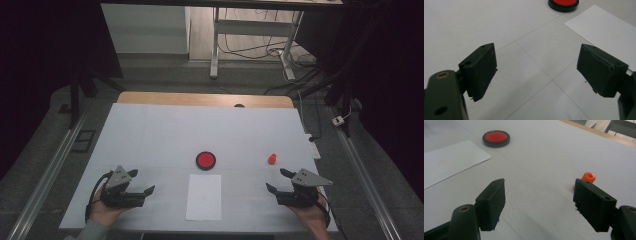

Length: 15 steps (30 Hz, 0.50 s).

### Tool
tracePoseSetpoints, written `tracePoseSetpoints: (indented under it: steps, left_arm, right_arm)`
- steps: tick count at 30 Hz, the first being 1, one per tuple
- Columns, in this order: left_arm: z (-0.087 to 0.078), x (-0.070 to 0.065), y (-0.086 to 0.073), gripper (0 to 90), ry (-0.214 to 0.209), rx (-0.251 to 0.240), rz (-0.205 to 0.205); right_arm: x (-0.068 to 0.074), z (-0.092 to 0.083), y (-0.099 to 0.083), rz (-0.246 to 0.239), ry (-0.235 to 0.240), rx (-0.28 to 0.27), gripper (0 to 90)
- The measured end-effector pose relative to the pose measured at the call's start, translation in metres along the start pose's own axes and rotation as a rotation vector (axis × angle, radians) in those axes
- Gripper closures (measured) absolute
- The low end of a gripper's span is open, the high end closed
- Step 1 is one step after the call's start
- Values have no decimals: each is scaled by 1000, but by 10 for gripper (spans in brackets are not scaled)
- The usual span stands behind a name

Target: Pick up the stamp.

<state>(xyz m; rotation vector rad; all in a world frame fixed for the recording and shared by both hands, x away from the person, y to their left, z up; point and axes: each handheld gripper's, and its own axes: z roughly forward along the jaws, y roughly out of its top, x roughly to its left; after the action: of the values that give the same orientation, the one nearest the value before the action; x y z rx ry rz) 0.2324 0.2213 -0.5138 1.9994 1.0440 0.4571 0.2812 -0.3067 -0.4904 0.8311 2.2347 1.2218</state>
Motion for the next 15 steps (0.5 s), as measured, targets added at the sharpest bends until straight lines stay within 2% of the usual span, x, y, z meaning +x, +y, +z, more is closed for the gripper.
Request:
tracePoseSetpoints:
  steps: [9,15]
  left_arm:
    - [1,2,0,164,-2,6,-2]
    - [2,2,-1,164,-3,8,-2]
  right_arm:
    - [-1,1,12,7,3,-7,275]
    - [-2,4,21,7,-12,-4,284]
